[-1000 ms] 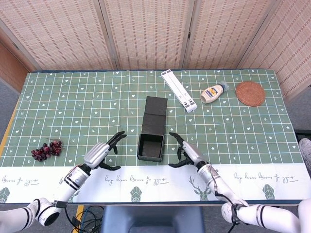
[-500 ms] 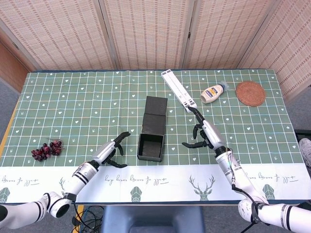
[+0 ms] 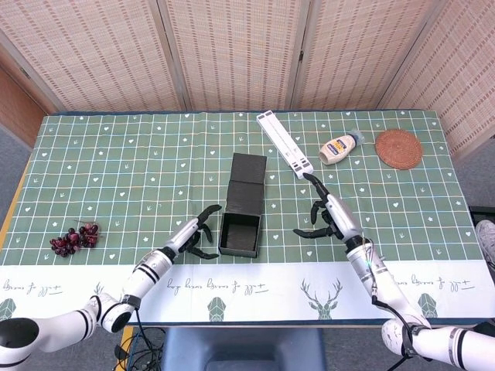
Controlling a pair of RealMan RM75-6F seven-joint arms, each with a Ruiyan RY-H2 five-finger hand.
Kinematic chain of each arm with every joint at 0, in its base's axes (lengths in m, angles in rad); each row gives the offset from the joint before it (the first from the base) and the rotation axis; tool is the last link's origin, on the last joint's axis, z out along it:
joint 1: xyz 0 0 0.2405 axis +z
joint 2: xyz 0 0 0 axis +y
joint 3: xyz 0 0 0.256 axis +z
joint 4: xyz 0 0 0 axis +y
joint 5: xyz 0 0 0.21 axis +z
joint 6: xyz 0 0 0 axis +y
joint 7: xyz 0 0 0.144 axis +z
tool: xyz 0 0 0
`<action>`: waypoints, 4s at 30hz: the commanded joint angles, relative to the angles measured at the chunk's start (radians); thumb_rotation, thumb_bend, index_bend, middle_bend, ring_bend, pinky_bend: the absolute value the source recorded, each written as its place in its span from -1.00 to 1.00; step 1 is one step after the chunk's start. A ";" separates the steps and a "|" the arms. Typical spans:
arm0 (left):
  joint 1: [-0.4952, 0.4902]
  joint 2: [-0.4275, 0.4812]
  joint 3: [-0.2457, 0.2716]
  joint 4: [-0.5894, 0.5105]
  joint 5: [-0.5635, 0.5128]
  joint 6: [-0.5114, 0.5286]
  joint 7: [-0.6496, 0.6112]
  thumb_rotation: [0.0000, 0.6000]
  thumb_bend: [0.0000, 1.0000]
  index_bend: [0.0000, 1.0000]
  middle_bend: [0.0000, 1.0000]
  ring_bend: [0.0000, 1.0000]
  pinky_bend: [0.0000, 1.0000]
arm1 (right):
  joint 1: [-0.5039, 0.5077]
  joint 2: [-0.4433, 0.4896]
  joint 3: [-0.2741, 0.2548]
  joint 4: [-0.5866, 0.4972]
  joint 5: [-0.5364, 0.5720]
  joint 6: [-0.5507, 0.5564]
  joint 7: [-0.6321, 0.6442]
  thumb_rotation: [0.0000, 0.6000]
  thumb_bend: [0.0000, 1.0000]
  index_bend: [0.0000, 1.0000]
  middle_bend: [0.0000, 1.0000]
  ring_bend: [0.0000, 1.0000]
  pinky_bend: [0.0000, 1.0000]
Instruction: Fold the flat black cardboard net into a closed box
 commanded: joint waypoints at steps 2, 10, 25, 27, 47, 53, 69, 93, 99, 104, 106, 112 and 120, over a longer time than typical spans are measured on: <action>-0.015 -0.022 -0.010 0.024 -0.007 -0.026 -0.013 1.00 -0.76 -1.00 -1.00 0.00 0.72 | -0.005 -0.002 -0.007 0.009 -0.004 0.000 0.016 1.00 -0.95 -1.00 -0.93 0.33 1.00; -0.029 -0.041 -0.025 0.034 -0.018 -0.061 -0.045 1.00 -0.75 -1.00 -1.00 0.04 0.73 | -0.015 0.006 -0.012 0.024 -0.012 0.003 0.046 1.00 -0.95 -1.00 -0.92 0.33 1.00; -0.037 -0.097 -0.063 0.063 -0.061 -0.089 -0.043 1.00 -0.76 -1.00 -1.00 0.13 0.73 | -0.025 -0.002 -0.028 0.055 -0.003 -0.004 0.065 1.00 -0.95 -1.00 -0.91 0.33 1.00; -0.039 -0.102 -0.068 0.066 -0.068 -0.097 -0.043 1.00 -0.76 -1.00 -0.99 0.13 0.73 | -0.025 -0.004 -0.029 0.060 0.000 -0.005 0.064 1.00 -0.95 -1.00 -0.91 0.33 1.00; 0.014 -0.023 -0.067 -0.057 -0.028 -0.042 -0.083 1.00 -0.76 -0.41 -0.33 0.19 0.73 | 0.044 -0.118 -0.036 0.227 0.166 -0.126 -0.026 1.00 -0.82 -1.00 -0.84 0.33 1.00; 0.035 0.056 -0.032 -0.165 0.031 0.000 -0.093 1.00 -0.76 -0.41 -0.33 0.19 0.73 | 0.095 -0.199 -0.012 0.306 0.212 -0.149 -0.064 1.00 -0.81 -1.00 -0.84 0.33 1.00; 0.000 0.112 0.013 -0.305 0.102 0.008 -0.064 1.00 -0.76 -0.43 -0.33 0.19 0.73 | 0.224 -0.430 0.091 0.464 0.196 -0.115 -0.074 1.00 -0.88 -1.00 -0.84 0.36 1.00; -0.032 0.020 -0.054 -0.145 -0.106 -0.088 0.139 1.00 -0.76 -0.45 -0.33 0.19 0.74 | 0.198 -0.231 0.124 0.140 0.110 -0.194 0.025 1.00 -1.00 -1.00 -0.58 0.42 1.00; -0.011 -0.014 -0.094 -0.129 -0.226 -0.070 0.253 1.00 -0.76 -0.45 -0.33 0.19 0.75 | 0.249 -0.164 0.112 0.111 0.151 -0.274 -0.038 1.00 -1.00 -1.00 -0.47 0.46 1.00; 0.006 -0.056 -0.129 -0.113 -0.350 -0.026 0.401 1.00 -0.76 -0.46 -0.33 0.19 0.76 | 0.309 -0.127 0.081 0.096 0.202 -0.304 -0.146 1.00 -1.00 -1.00 -0.45 0.48 1.00; 0.012 -0.067 -0.143 -0.119 -0.397 -0.010 0.454 1.00 -0.76 -0.48 -0.33 0.19 0.76 | 0.336 -0.118 0.067 0.096 0.224 -0.303 -0.197 1.00 -1.00 -1.00 -0.43 0.49 1.00; 0.020 -0.073 -0.166 -0.150 -0.491 0.008 0.569 1.00 -0.76 -0.84 -0.59 0.19 0.77 | 0.401 -0.110 0.028 0.101 0.295 -0.281 -0.323 1.00 -1.00 -0.94 -0.42 0.50 1.00; 0.024 -0.041 -0.175 -0.202 -0.537 -0.007 0.653 1.00 -0.80 -1.00 -1.00 0.07 0.76 | 0.482 -0.132 -0.030 0.135 0.376 -0.247 -0.476 1.00 -1.00 -0.94 -0.43 0.51 1.00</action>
